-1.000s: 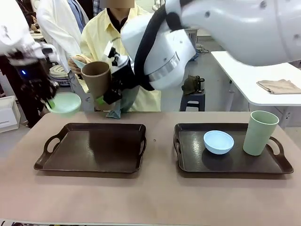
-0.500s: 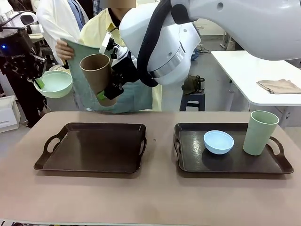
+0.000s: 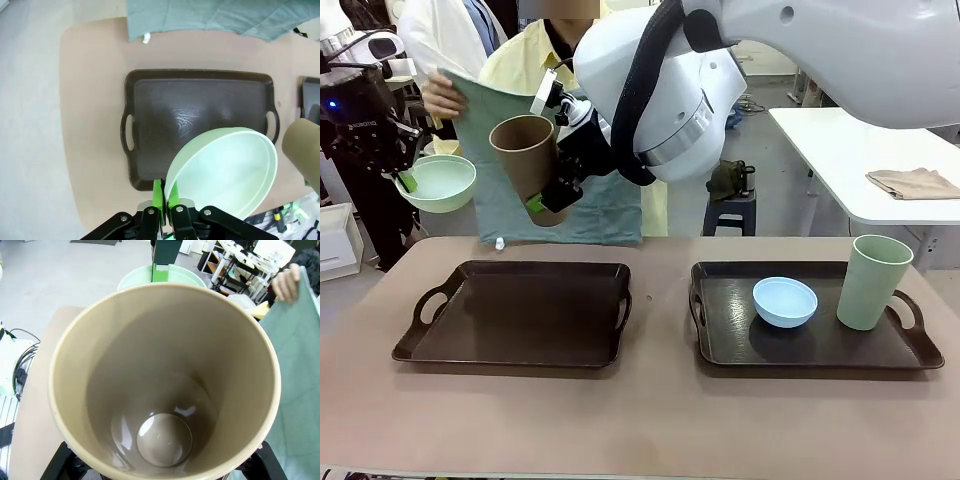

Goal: Set up a tray with a mat and arrange the tableware.
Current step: Pick up the Picnic Bowl and Reusable plastic cup from the Handle tray in front of the human's position and hold them in the air, then place the Picnic Bowl and Reusable plastic cup back onto the Handle tray in front of the human's position.

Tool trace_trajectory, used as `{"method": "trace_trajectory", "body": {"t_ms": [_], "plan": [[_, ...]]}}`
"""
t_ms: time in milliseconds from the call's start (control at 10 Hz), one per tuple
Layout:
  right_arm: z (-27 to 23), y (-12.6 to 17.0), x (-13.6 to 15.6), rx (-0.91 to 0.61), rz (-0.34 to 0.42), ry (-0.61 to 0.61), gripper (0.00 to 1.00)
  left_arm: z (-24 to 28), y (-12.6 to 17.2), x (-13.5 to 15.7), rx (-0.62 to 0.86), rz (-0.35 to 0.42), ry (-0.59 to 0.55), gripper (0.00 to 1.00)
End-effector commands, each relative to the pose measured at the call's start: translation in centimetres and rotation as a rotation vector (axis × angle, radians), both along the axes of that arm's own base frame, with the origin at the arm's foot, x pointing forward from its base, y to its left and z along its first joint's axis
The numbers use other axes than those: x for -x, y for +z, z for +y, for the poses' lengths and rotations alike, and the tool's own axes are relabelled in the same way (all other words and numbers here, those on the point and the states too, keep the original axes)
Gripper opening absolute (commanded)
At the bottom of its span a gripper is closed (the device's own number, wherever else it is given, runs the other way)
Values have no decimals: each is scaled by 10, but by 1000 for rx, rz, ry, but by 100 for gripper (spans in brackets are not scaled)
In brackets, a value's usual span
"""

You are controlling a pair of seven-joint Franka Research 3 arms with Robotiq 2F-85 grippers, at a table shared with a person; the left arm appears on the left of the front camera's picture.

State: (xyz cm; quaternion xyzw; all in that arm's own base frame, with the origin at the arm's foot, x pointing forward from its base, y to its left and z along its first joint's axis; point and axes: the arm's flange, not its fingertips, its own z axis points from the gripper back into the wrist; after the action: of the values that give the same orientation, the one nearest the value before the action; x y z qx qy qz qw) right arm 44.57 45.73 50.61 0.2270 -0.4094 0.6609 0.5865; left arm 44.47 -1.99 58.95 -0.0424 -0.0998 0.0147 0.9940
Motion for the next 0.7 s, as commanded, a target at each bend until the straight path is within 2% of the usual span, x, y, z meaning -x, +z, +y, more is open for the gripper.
{"method": "trace_trajectory", "body": {"t_ms": [0, 600], "plan": [[0, 1, 0, -9, 6, -5, 7, 0, 0, 0, -9, -11, -1, 0], [0, 1, 0, -9, 6, -5, 7, 0, 0, 0, -9, -11, -1, 0]]}}
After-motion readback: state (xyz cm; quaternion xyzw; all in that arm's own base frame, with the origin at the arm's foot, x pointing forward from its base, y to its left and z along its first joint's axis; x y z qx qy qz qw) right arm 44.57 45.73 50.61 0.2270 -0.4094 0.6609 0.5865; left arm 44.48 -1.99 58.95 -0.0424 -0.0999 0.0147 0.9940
